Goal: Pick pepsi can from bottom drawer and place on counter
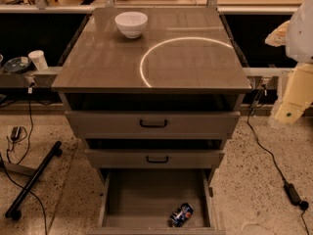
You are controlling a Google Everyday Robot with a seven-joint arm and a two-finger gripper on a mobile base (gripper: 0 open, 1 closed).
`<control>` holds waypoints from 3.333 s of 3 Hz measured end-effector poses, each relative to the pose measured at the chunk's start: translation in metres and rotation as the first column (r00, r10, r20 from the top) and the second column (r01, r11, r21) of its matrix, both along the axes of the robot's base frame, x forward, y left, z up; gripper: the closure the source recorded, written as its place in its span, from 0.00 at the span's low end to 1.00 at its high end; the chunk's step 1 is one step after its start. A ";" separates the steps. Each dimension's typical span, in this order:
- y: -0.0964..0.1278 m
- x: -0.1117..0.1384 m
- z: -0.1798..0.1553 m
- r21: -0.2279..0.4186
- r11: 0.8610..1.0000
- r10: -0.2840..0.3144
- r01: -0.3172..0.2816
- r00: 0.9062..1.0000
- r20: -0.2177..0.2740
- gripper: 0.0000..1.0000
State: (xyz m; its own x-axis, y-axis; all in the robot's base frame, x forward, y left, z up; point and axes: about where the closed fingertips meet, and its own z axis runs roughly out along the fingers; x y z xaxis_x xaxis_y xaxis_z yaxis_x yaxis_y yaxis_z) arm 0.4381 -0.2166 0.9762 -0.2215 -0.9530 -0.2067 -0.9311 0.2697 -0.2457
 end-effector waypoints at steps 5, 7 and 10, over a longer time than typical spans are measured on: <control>-0.009 -0.013 -0.039 0.020 1.000 -0.002 0.002 1.000 0.006 0.00; -0.014 -0.024 -0.092 0.023 1.000 -0.021 0.020 0.999 0.033 0.00; -0.019 -0.041 -0.164 0.032 0.998 -0.054 0.053 0.998 0.038 0.00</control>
Offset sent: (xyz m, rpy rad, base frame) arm -0.0033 -0.0023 0.0000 0.0031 -0.0405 -0.0021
